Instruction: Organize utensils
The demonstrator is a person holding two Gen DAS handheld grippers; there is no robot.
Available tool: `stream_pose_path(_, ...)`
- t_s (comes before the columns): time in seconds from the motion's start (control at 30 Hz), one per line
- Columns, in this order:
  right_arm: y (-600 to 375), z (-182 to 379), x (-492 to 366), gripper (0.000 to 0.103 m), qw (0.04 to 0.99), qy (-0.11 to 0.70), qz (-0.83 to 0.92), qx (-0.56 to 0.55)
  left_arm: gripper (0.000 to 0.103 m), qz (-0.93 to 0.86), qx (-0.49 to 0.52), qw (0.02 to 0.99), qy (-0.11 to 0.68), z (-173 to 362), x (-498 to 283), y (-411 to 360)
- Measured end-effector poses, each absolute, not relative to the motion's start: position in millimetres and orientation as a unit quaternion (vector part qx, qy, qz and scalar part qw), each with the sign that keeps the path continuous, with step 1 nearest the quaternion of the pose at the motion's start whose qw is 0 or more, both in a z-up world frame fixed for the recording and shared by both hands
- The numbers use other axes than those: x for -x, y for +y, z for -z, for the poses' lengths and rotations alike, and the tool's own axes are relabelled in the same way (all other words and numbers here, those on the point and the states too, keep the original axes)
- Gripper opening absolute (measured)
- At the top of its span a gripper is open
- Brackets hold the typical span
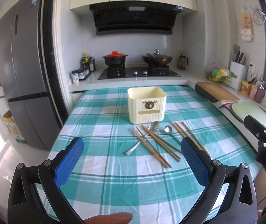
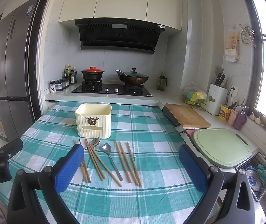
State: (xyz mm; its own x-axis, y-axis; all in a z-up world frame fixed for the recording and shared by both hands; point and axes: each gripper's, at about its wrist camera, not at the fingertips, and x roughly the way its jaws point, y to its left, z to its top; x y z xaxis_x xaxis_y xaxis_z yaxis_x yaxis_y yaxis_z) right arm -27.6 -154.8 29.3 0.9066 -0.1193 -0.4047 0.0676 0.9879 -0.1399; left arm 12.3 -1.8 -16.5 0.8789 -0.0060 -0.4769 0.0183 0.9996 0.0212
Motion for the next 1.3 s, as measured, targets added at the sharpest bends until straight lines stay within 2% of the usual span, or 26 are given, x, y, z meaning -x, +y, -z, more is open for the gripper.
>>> stream_pose_path(1.3, -153.0, -28.2, 25.0, 0.103, 0.974, 0.212, 0.048, 0.06, 0.103, 0.006, -0.01, 0.969, 0.248, 16.8, -15.1, 1.8)
